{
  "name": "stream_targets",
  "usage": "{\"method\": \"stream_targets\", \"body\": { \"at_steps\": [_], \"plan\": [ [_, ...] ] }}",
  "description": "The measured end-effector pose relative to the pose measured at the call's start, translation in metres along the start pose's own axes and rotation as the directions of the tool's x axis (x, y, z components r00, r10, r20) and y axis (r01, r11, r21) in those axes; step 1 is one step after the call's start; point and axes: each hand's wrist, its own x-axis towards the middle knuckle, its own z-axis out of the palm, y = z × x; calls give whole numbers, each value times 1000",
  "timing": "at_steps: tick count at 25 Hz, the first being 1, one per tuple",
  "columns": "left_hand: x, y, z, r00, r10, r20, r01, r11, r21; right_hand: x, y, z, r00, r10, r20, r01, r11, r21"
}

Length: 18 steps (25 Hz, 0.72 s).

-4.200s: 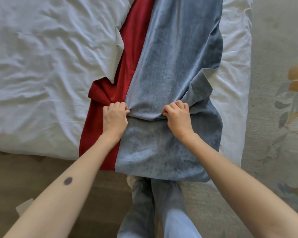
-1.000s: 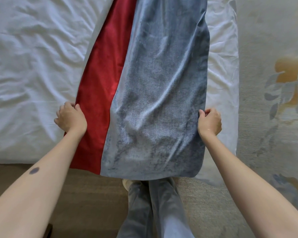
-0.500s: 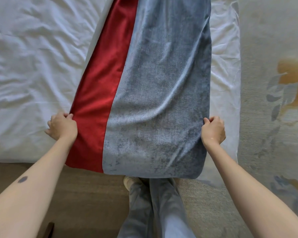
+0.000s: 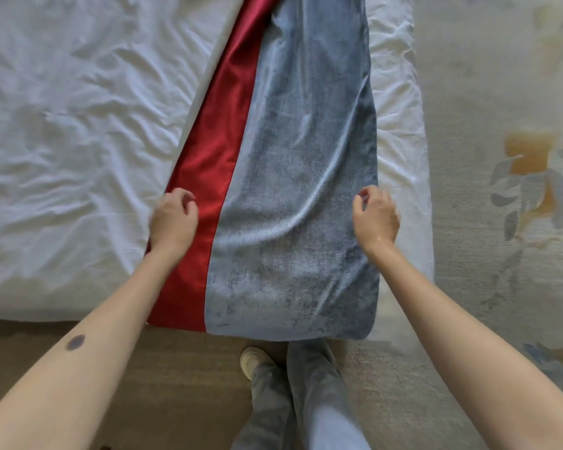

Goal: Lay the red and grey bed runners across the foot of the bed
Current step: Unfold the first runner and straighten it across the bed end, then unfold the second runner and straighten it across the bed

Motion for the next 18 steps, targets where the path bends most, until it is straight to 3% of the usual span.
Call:
{"method": "stream_targets", "body": {
  "at_steps": [4,8,15,18],
  "plan": [
    [-30,96,-22,958,255,134,-245,966,-81,-17,-33,-62,984,-176,22,175,983,58],
    [-63,194,-54,889,441,125,-423,894,-147,-29,-40,-144,960,-280,23,278,958,72],
    [-111,353,-95,814,581,-4,-555,775,-303,-14,-13,-293,956,-267,-123,288,934,212],
    [-126,420,-95,811,584,-31,-563,766,-309,7,15,-348,946,-286,-151,311,933,182]
  ]
}}
